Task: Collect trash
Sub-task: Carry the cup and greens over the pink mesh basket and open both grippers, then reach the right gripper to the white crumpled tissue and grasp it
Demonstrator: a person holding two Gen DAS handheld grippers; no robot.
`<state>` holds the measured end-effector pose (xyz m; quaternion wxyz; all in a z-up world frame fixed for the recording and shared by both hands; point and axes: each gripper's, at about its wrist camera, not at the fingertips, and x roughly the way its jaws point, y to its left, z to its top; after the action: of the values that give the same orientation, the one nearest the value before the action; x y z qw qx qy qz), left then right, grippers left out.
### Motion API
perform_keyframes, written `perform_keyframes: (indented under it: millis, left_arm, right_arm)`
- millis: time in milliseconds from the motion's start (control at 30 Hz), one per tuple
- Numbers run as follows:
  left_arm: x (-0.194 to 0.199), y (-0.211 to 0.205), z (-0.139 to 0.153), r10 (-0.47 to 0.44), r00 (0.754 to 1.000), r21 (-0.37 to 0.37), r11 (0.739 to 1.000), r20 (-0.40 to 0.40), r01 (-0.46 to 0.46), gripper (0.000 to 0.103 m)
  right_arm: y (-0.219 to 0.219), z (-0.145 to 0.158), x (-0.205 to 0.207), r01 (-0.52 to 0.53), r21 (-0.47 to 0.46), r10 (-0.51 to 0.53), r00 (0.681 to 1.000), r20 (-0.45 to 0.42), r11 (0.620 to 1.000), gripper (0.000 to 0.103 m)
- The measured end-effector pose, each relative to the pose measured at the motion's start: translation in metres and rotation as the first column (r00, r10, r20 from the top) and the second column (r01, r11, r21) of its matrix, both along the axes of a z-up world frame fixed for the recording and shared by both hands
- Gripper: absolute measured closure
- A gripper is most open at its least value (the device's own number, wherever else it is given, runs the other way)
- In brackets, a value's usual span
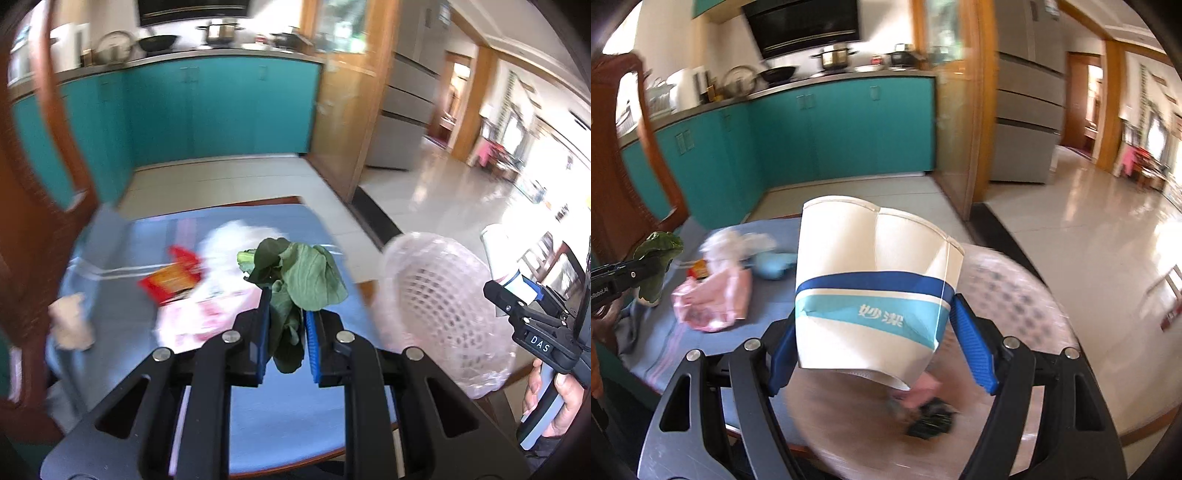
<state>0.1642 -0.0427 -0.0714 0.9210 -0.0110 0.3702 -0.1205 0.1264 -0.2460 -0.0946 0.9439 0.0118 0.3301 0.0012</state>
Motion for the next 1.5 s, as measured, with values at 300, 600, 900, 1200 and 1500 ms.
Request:
perform_keyframes:
  millis: [300, 600, 900, 1200, 1500]
  left_arm:
    - [0.018, -0.128, -0.03, -0.311, 0.943, -0.064, 0.95, -0.117, 0.305, 0.084]
    - [0.019, -0.174, -0.061, -0.373, 0.912, -0.018, 0.927, -0.168, 0.376, 0.045]
    - [0.013, -0.134, -0.048, -0.282, 0.954, 0.044, 0.957, -0.1, 0.288, 0.025]
    - [0.003, -0.052, -0.042, -0.055, 0.997, 0.086, 0.995, -0.047, 0.059, 0.023]
    - [-0.053, 0.074, -0.054, 0.229, 0.972, 0.201, 0.956, -0.055, -0.214, 0.023]
  right_arm:
    - [-0.076, -0.011, -0.029, 0.162, 0.008, -0.161, 0.987, -0.02, 0.987, 0.029]
    - [-0.091, -0.029, -0.023, 0.177, 0.021, -0.175, 0.982, -0.075, 0.984, 0.029]
    - [-0.086, -0.038, -0.01, 0.169, 0.024, -0.165, 0.979, -0.118, 0.985, 0.019]
    - [-0.047, -0.033, 0.008, 0.062, 0.027, -0.058, 0.992, -0.112, 0.998, 0.017]
    - [0.078, -0.009, 0.049, -0.286, 0.105, 0.292, 0.955, -0.047, 0.952, 0.017]
